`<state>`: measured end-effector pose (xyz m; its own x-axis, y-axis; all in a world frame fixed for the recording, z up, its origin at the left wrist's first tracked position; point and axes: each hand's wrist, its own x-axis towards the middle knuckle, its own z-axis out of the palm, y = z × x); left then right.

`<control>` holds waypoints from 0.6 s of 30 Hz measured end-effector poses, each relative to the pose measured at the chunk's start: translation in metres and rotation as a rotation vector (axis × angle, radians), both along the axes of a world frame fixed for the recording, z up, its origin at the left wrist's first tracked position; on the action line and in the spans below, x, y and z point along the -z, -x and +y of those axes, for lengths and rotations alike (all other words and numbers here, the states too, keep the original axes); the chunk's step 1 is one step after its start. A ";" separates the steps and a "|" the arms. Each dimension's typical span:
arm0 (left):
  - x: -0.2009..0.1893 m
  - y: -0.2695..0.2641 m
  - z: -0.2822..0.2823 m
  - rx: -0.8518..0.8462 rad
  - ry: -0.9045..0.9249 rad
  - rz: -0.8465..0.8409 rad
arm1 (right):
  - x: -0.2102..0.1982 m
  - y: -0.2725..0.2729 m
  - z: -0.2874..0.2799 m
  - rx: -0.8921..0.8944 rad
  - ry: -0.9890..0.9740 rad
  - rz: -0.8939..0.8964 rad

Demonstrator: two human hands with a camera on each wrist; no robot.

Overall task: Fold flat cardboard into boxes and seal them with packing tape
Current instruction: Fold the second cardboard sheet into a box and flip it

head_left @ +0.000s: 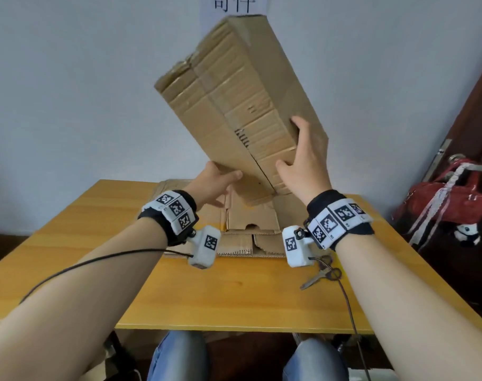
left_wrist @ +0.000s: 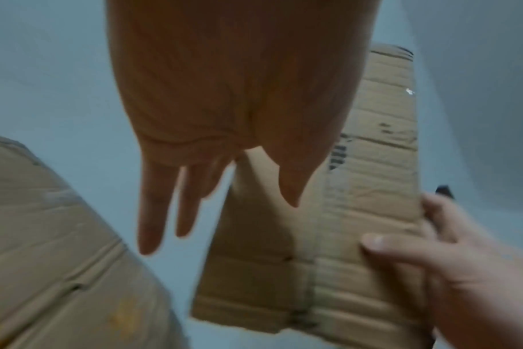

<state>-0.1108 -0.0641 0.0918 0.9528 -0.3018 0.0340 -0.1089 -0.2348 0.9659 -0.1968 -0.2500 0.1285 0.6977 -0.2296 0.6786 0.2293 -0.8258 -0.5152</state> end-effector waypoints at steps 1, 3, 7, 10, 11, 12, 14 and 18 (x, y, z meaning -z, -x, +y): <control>-0.006 -0.005 0.002 -0.082 0.043 -0.048 | 0.002 -0.004 0.004 0.002 0.007 -0.046; -0.016 -0.013 0.012 -0.298 0.157 -0.185 | 0.012 -0.013 0.012 -0.007 -0.014 -0.051; -0.010 -0.028 0.037 -0.434 0.252 -0.216 | 0.037 -0.029 0.021 -0.015 -0.042 0.316; 0.004 -0.031 0.053 -0.367 0.158 -0.021 | 0.064 -0.040 0.027 -0.029 -0.040 0.516; 0.007 -0.032 0.055 -0.337 0.103 -0.001 | 0.070 -0.041 0.029 -0.056 -0.100 0.518; 0.009 -0.032 0.056 -0.306 0.071 0.000 | 0.072 -0.044 0.029 -0.088 -0.164 0.502; 0.009 -0.031 0.053 -0.266 0.058 -0.017 | 0.067 -0.049 0.028 -0.129 -0.248 0.448; -0.004 -0.031 0.038 -0.193 0.201 -0.013 | 0.050 -0.059 0.021 -0.199 -0.356 0.299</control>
